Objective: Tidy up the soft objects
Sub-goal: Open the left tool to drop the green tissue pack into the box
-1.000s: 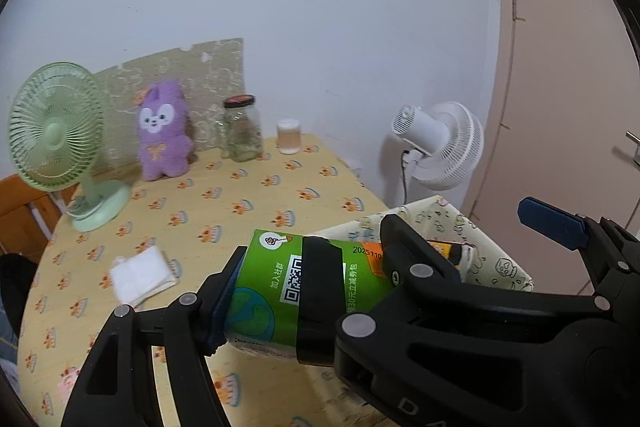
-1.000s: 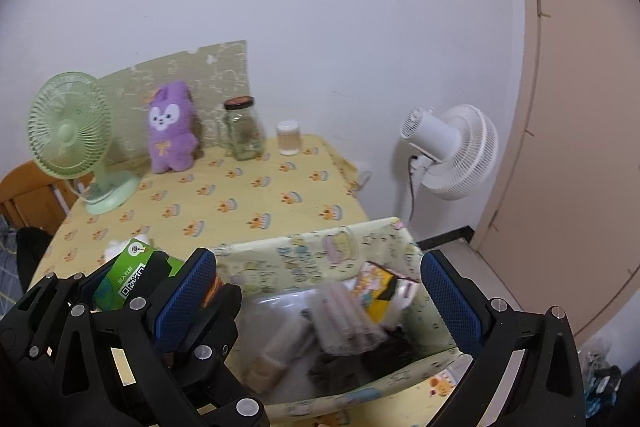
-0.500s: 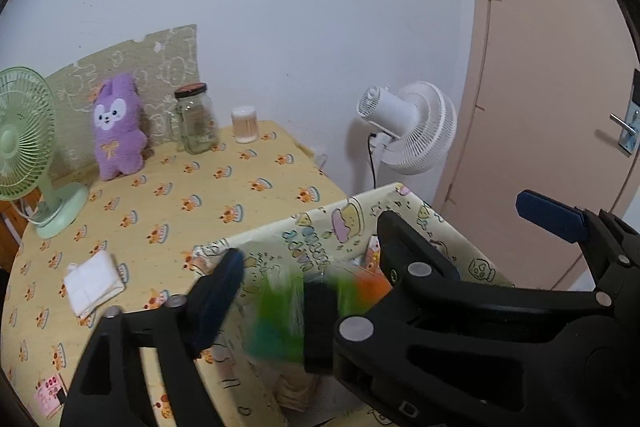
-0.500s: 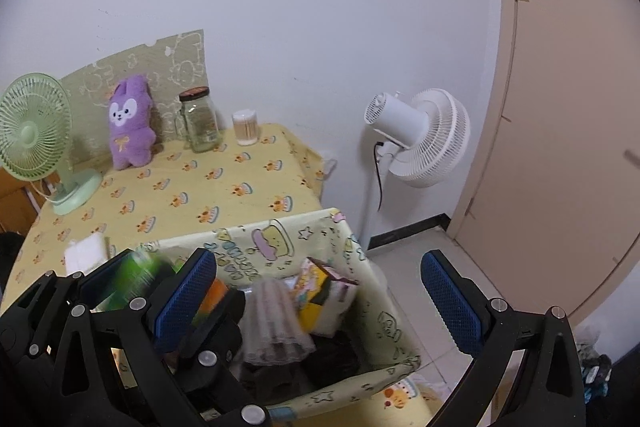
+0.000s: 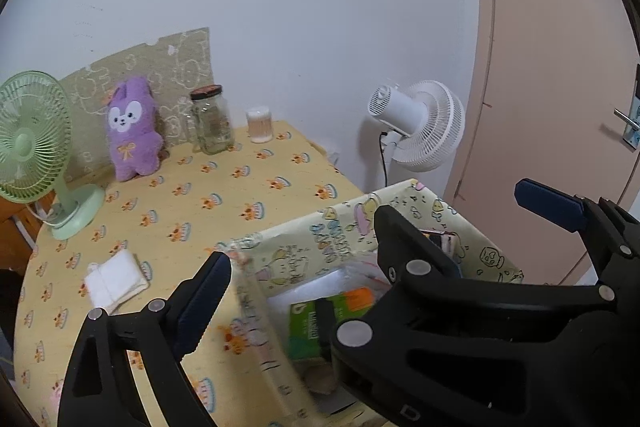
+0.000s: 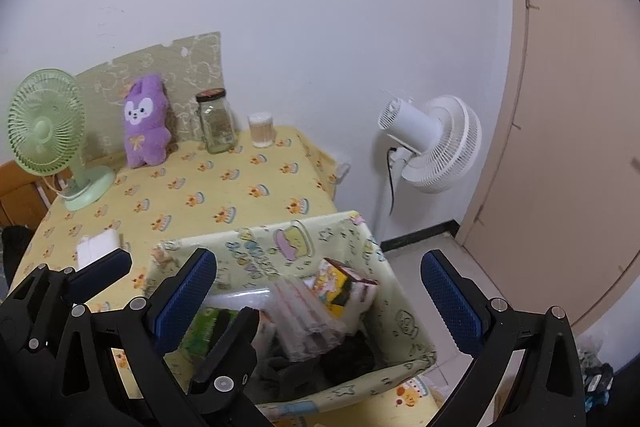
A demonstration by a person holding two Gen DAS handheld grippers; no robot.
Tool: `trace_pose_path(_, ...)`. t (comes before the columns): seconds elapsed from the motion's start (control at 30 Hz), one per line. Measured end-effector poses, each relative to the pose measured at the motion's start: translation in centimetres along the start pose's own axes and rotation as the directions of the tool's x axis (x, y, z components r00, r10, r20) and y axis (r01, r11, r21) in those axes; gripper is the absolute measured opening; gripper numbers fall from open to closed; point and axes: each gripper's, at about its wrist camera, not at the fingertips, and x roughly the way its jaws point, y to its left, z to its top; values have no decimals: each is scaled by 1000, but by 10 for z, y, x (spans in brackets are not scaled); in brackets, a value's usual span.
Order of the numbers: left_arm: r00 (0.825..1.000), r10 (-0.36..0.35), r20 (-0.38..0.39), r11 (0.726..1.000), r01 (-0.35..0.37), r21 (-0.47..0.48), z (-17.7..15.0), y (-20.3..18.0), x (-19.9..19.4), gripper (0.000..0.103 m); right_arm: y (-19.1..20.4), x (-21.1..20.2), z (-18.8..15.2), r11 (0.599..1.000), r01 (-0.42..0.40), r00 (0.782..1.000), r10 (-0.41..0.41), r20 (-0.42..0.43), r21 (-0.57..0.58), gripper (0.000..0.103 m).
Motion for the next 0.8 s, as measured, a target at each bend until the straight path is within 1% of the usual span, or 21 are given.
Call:
trace_pose_path(0.27, 997, 67, 31, 997, -67, -27, -5, 30, -31, 96, 35, -22, 3, 998, -60, 998, 61, 34, -32, 103)
trace_pose_path(0.37, 993, 107, 45, 994, -105, -37, -10, 43, -45, 96, 48, -30, 2, 996, -86, 995, 88, 43, -34, 103)
trace_pose_path(0.47, 989, 139, 57, 989, -136, -59, -15, 56, -57, 96, 61, -35, 1, 991, -129, 991, 130, 29, -28, 103)
trace_pose_path(0.57, 987, 149, 58, 987, -145, -70, -21, 66, -66, 96, 74, -39, -2, 985, -169, 986, 169, 5, -18, 103)
trace_pose_path(0.8, 985, 163, 57, 981, -156, -115, -38, 91, -84, 96, 106, -56, -10, 981, -179, 983, 181, 15, -80, 103)
